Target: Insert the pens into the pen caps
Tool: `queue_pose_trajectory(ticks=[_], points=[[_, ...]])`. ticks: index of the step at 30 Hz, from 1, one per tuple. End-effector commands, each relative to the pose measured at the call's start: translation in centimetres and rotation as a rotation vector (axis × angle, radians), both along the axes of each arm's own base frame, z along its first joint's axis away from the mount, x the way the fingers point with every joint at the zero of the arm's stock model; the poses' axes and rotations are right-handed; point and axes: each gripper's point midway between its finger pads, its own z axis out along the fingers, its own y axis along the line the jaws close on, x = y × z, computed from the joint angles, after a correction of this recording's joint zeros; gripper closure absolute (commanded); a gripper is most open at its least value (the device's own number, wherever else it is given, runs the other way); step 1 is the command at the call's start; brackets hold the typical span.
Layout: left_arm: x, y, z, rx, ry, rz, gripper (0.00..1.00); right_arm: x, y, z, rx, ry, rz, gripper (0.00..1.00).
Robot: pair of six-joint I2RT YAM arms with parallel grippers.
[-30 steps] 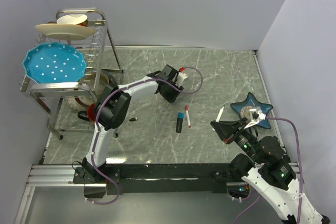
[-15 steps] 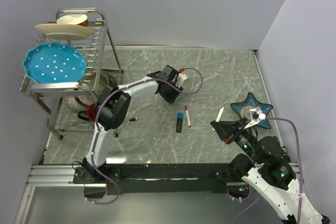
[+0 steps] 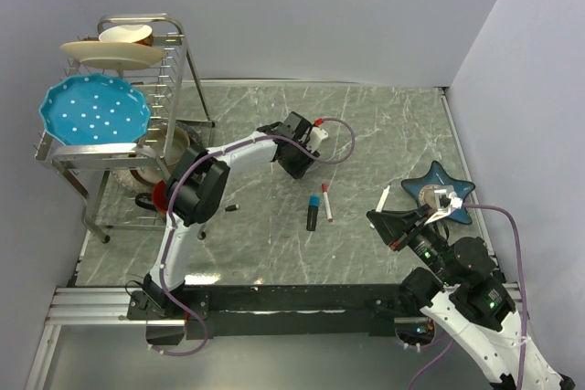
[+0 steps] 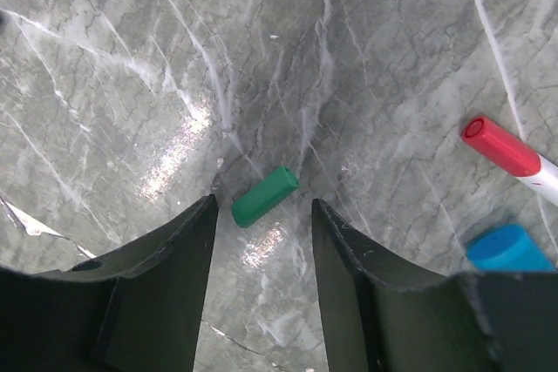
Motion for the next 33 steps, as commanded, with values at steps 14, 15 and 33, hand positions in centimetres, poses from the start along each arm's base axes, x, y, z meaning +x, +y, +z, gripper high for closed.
queue_pose_trajectory(ticks=[14, 15, 33], points=[[-4.0, -0.9, 1.0, -0.001, 0.059, -0.028, 0.65, -0.6, -1.0, 2.4, 0.065, -0.068, -0.021, 1.0], [-4.1, -1.0, 1.1, 0.004, 0.056, -0.028, 0.65, -0.6, -1.0, 2.4, 0.063, -0.068, -0.022, 1.0], [-1.2, -2.1, 1.2, 0.088, -0.019, -0.009, 0.45, -0.7, -0.4, 3.3, 0.04, -0.076, 0.01, 1.0]])
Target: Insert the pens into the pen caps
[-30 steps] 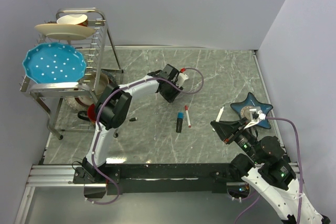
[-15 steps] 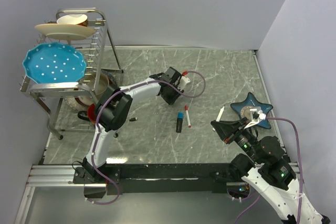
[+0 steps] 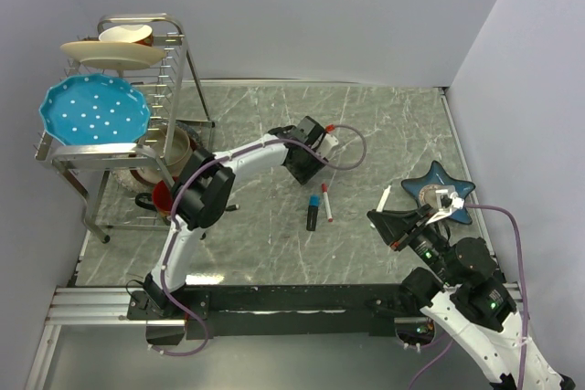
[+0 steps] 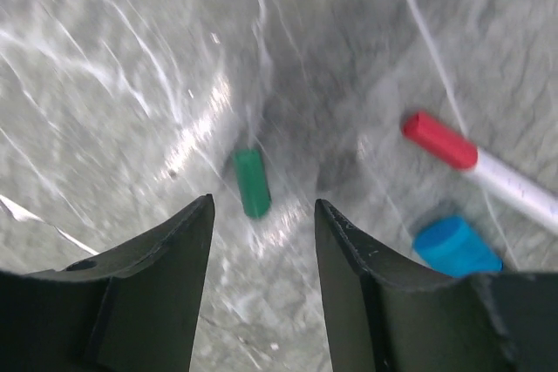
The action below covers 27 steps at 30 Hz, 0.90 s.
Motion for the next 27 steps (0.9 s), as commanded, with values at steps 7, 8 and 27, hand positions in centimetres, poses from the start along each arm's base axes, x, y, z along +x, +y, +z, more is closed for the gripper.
queue_pose_trajectory(ticks=[7, 8, 27], points=[[1.8, -0.5, -0.1, 0.021, -0.033, 0.06, 0.49, -0.6, -0.8, 3.3, 0.054, -0.079, -0.01, 1.0], [2.0, -0.4, -0.1, 0.022, -0.041, 0.067, 0.49, -0.7, -0.8, 3.2, 0.05, -0.074, -0.01, 1.0], [0.2, 0.2, -3.5, 0.052, 0.088, 0.137, 0.75, -1.1, -1.6, 3.3, 0.06, -0.084, -0.028, 1.0]])
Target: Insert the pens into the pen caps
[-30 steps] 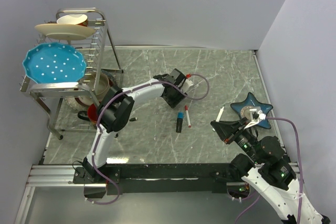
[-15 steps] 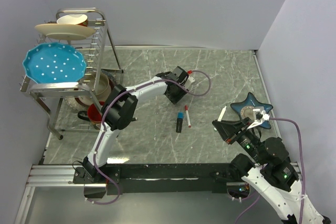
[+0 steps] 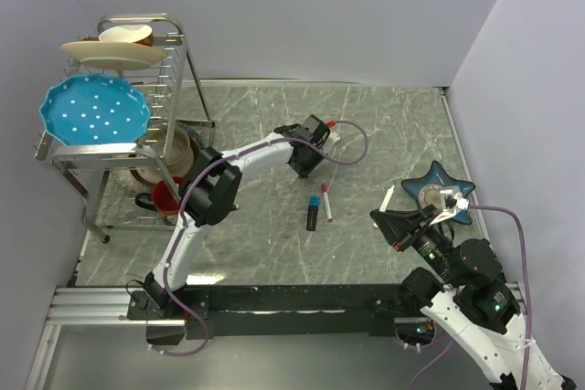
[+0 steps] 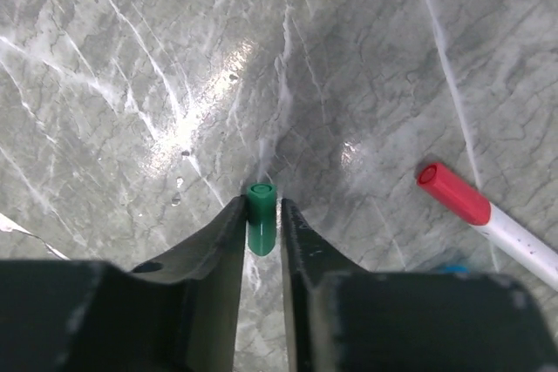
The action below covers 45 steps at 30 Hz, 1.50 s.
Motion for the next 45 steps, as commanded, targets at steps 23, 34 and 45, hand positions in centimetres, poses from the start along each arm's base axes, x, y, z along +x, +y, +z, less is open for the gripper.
queue_pose_trajectory(ticks=[23, 34, 45], points=[[-4.7, 0.3, 9.7, -0.513, 0.037, 0.412, 0.99, 0.9, 3.8, -1.0, -0.006, 0.054, 0.129, 1.0], [-10.1, -0.3, 26.0, -1.153, 0.01, 0.321, 0.99, 3.1, 8.3, -3.8, -0.035, 0.133, 0.241, 1.0], [-14.0, 1.9, 29.8, -1.392, 0.032, 0.298, 0.99, 3.4, 12.1, -4.2, -0.038, 0.15, 0.331, 1.0]])
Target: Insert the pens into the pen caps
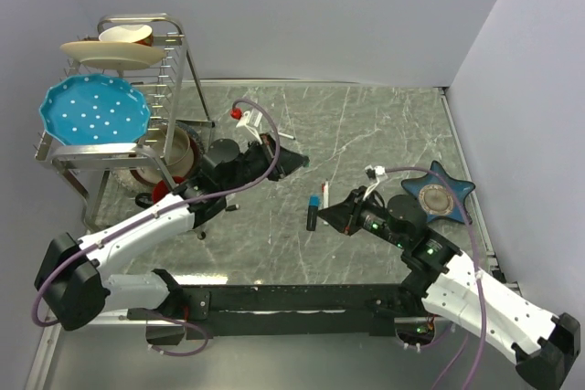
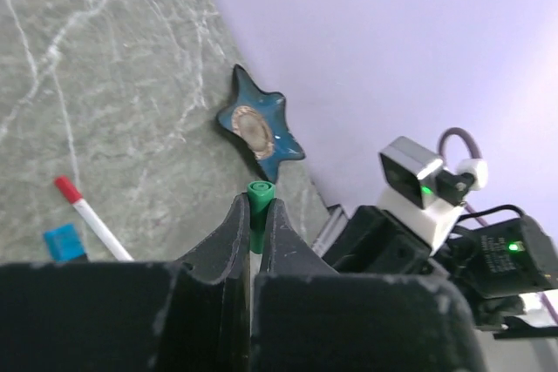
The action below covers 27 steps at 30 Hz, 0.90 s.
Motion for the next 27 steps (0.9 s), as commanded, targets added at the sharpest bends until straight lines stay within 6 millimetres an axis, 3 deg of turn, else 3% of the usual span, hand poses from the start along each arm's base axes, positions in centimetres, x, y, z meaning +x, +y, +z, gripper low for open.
queue_pose_trajectory(ticks=[1, 13, 27], points=[[-1.5, -0.1, 3.0, -0.148, -0.02, -0.042, 0.99, 0.1, 1.9, 2.6, 0.069, -0.063, 0.041, 1.0], [-2.8, 0.2, 3.4, -0.171, -0.04, -0.048, 0.99, -0.4, 4.0, 2.6, 0.062, -0.045, 0.079, 1.0], [-2.9, -0.1, 2.5, -0.125, -0.05, -0.029, 0.99, -0.6, 4.1, 3.7, 0.077, -0.065, 0.074, 1.0]])
